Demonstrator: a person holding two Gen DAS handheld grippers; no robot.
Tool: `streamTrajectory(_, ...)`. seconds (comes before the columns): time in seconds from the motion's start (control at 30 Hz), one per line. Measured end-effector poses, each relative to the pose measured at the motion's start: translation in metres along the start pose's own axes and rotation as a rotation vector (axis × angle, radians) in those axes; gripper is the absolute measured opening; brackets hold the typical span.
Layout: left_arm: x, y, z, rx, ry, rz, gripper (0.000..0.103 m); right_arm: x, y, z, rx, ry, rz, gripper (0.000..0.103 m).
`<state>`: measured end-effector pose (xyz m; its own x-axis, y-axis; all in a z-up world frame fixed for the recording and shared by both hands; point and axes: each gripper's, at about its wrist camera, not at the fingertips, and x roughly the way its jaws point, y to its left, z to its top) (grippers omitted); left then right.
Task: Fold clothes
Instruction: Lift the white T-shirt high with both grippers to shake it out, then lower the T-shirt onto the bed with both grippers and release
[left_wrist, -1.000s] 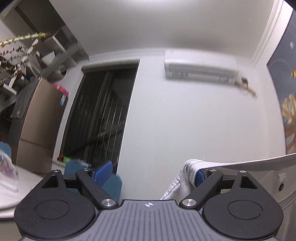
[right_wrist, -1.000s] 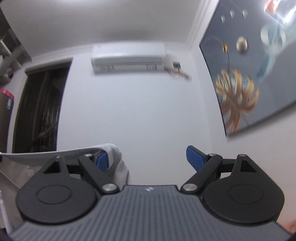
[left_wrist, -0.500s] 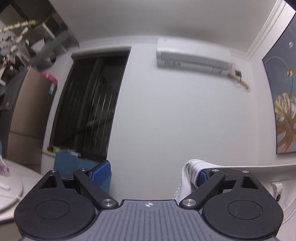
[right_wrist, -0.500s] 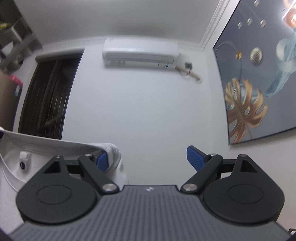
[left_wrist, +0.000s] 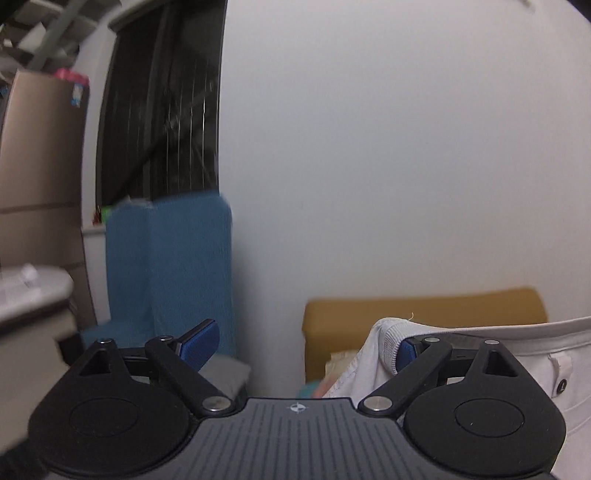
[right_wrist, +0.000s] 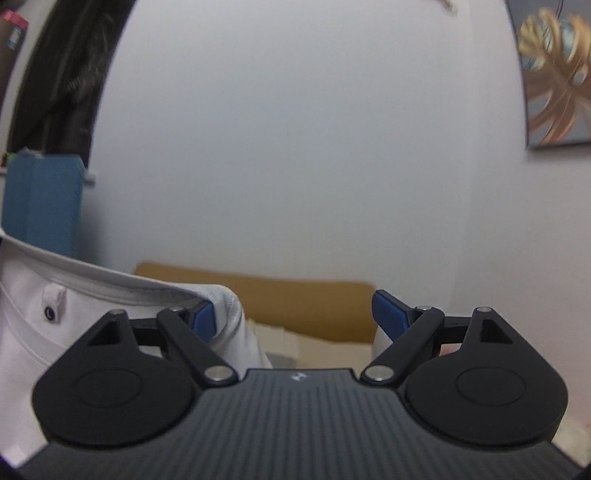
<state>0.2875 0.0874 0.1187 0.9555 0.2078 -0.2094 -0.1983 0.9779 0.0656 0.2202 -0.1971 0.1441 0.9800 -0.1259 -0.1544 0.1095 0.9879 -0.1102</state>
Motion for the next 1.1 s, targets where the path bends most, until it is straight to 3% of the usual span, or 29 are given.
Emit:
streamTrajectory(0.23, 0.184, -0.027, -0.161, 0.019, 0.253, -0.062, 0.094, 0.186, 0.038, -0.143, 0.026, 0.206, 0.042, 0.087)
streamTrajectory(0.33, 0.233, -0.035, -0.21, 0.075, 0.369, -0.111, 0.094, 0.238, 0.048, -0.203, 0.007, 0.322, 0.074, 0.087)
streamTrajectory(0.43, 0.265, -0.039, -0.239, 0.132, 0.49, -0.161, 0.094, 0.271, 0.05, -0.237, 0.021, 0.438, 0.121, 0.087)
streamTrajectory(0.57, 0.294, -0.038, -0.238, 0.204, 0.628, -0.215, 0.097, 0.298, 0.054, -0.245, -0.004, 0.588, 0.185, 0.087)
streamTrajectory(0.67, 0.312, -0.032, -0.222, 0.2, 0.752, -0.283, 0.099, 0.312, 0.052, -0.238, 0.024, 0.708, 0.259, 0.087)
streamTrajectory(0.8, 0.319, -0.021, -0.193, 0.126, 0.828, -0.379, 0.103, 0.318, 0.043, -0.225, 0.093, 0.802, 0.336, 0.087)
streamTrajectory(0.87, 0.31, -0.014, -0.179, 0.112, 0.827, -0.401, 0.103, 0.312, 0.043, -0.218, 0.102, 0.813, 0.35, 0.087)
streamTrajectory(1.0, 0.269, -0.006, -0.168, 0.129, 0.745, -0.403, 0.103, 0.29, 0.046, -0.206, 0.076, 0.801, 0.36, 0.087)
streamTrajectory(1.1, 0.23, 0.015, -0.17, 0.031, 0.717, -0.369, 0.103, 0.263, 0.043, -0.196, 0.081, 0.748, 0.348, 0.087)
